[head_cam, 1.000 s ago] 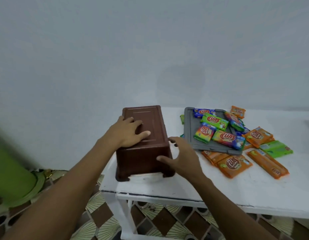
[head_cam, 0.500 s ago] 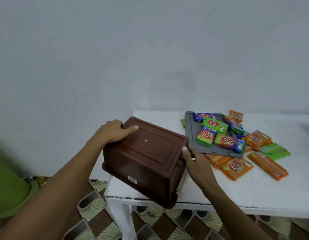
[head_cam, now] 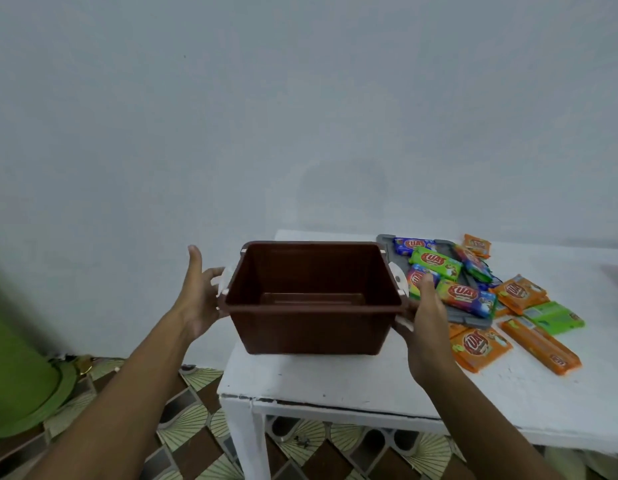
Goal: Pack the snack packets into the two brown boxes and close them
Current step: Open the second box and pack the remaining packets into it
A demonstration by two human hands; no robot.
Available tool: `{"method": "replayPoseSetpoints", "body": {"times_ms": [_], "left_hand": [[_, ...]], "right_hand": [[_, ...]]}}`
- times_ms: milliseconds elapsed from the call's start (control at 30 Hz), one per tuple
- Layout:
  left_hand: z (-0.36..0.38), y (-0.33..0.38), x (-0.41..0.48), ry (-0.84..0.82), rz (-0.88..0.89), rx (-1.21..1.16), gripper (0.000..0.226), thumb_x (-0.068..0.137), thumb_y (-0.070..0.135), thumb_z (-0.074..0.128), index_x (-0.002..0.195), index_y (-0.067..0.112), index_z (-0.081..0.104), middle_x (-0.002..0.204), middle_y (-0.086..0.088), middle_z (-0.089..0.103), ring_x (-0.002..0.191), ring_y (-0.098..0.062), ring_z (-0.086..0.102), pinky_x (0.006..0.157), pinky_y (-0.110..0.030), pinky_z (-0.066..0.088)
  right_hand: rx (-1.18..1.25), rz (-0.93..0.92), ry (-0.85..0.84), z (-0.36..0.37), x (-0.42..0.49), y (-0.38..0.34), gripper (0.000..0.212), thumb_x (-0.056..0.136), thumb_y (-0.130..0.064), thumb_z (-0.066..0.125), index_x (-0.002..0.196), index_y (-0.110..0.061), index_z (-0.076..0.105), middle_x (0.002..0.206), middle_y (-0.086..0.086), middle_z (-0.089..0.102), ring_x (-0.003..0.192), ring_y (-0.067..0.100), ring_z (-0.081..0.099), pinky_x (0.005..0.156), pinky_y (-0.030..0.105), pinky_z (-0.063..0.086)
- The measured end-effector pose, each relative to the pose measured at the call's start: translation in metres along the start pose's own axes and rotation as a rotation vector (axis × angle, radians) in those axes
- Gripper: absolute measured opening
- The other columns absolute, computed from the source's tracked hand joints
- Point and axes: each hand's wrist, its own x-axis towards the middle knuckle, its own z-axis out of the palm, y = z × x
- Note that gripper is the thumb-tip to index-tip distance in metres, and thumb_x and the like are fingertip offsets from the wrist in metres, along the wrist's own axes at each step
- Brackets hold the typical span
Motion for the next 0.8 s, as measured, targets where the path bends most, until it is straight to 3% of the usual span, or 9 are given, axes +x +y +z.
{"method": "replayPoseSetpoints", "body": {"times_ms": [67,167,333,433,533,667,733,800], "left_hand": [[0.004,-0.004,-0.003,-0.036,-0.032,0.063,0.081,0.082,0.082,0.033,0.118,0.016,0.062,0.107,-0.011,0.071,0.103,-0.03,0.067,0.094,-0.05,0.051],[0.013,-0.005,-0.006,-0.001,0.057,0.324,0.055,0.091,0.064,0.046,0.118,0.021,0.064,0.114,-0.005,0.069,0.107,-0.024,0.064,0.087,-0.043,0.054],[0.024,-0.001,-0.004,0.236,0.315,0.808,0.072,0.09,0.056,0.054,0.148,0.018,0.034,0.153,-0.009,0.033,0.136,-0.029,0.04,0.107,-0.047,0.039],[0.032,0.001,-0.004,0.185,0.485,1.101,0.064,0.092,0.055,0.051,0.143,0.017,0.043,0.149,-0.009,0.036,0.135,-0.027,0.04,0.109,-0.043,0.035],[0.038,0.0,-0.002,0.162,0.491,1.356,0.066,0.091,0.062,0.043,0.141,0.019,0.047,0.15,-0.007,0.036,0.134,-0.027,0.041,0.111,-0.046,0.033],[0.055,0.001,-0.004,0.185,0.63,1.581,0.067,0.092,0.066,0.036,0.144,0.024,0.043,0.159,-0.007,0.021,0.148,-0.024,0.012,0.117,-0.054,0.002],[0.071,0.007,-0.006,0.122,0.717,1.583,0.071,0.09,0.07,0.03,0.142,0.023,0.045,0.156,-0.006,0.027,0.147,-0.024,0.017,0.117,-0.053,0.003],[0.097,0.011,-0.009,-0.014,0.821,1.568,0.081,0.084,0.076,0.022,0.139,0.023,0.049,0.148,-0.003,0.039,0.14,-0.022,0.029,0.118,-0.049,0.016]], "right_hand": [[-0.074,0.012,0.021,-0.007,-0.001,0.008,0.031,0.1,-0.044,0.042,0.103,-0.02,0.062,0.097,0.012,0.067,0.101,0.027,0.065,0.08,0.038,0.054],[-0.169,0.017,0.029,-0.015,0.001,0.012,0.025,0.1,-0.031,0.047,0.11,-0.013,0.061,0.1,0.013,0.067,0.103,0.029,0.064,0.083,0.042,0.055],[-0.298,-0.037,0.085,-0.02,0.006,0.013,0.021,0.097,-0.032,0.054,0.114,-0.02,0.058,0.112,0.007,0.064,0.109,0.023,0.058,0.086,0.04,0.049],[-0.356,-0.073,0.053,-0.021,0.008,0.011,0.023,0.097,-0.029,0.055,0.117,-0.018,0.057,0.11,0.006,0.064,0.107,0.021,0.058,0.083,0.035,0.049],[-0.411,-0.121,0.063,-0.025,0.01,0.007,0.025,0.097,-0.027,0.056,0.12,-0.019,0.056,0.11,0.003,0.062,0.103,0.017,0.058,0.071,0.026,0.048],[-0.49,-0.191,0.074,-0.036,0.019,0.008,0.025,0.096,-0.03,0.057,0.12,-0.021,0.058,0.12,0.001,0.057,0.11,0.017,0.054,0.079,0.027,0.048],[-0.518,-0.2,0.088,-0.044,0.025,0.006,0.021,0.097,-0.03,0.055,0.115,-0.022,0.06,0.12,-0.002,0.056,0.105,0.012,0.052,0.08,0.028,0.044],[-0.61,-0.234,0.104,-0.058,0.034,0.004,0.016,0.096,-0.028,0.056,0.11,-0.02,0.062,0.115,-0.003,0.057,0.097,0.009,0.052,0.08,0.028,0.044]]}}
